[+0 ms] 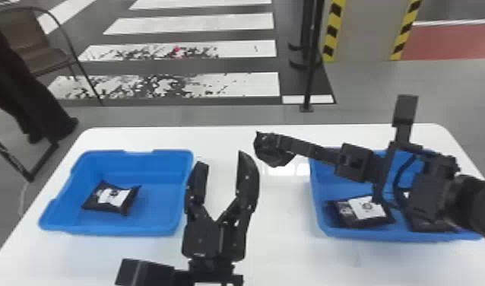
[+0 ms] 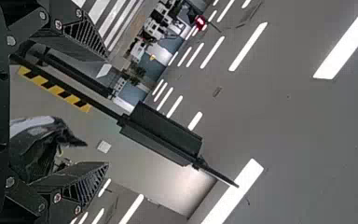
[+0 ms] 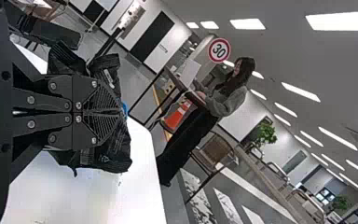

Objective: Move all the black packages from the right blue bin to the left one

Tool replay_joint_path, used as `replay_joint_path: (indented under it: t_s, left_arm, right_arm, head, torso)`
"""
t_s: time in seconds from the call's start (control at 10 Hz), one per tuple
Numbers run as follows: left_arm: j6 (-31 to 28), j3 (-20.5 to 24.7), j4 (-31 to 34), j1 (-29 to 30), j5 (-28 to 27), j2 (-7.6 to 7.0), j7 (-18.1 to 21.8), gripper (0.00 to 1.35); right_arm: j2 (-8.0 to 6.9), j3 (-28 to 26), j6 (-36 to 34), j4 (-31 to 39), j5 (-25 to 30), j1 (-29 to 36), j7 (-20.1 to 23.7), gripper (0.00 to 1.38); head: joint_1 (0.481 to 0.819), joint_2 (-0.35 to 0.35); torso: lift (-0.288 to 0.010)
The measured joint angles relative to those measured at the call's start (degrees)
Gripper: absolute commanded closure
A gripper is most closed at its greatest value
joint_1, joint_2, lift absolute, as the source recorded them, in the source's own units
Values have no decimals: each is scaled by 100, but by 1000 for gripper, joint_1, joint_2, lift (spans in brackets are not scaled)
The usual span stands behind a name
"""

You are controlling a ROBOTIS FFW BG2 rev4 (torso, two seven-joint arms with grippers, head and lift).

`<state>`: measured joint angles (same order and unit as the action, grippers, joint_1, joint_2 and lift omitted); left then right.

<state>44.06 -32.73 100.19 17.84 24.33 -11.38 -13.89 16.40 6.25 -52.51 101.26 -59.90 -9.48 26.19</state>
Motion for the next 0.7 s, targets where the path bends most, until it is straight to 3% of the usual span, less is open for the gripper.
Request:
replay_joint_path:
  t_s: [0.7]
  left_arm:
    - [-193, -155, 0, -55, 57, -49, 9, 266]
  right_arm:
    - [28, 708, 52, -165, -388, -134, 0, 1213]
  head:
    - [695, 134]
  torso:
    - [-154]
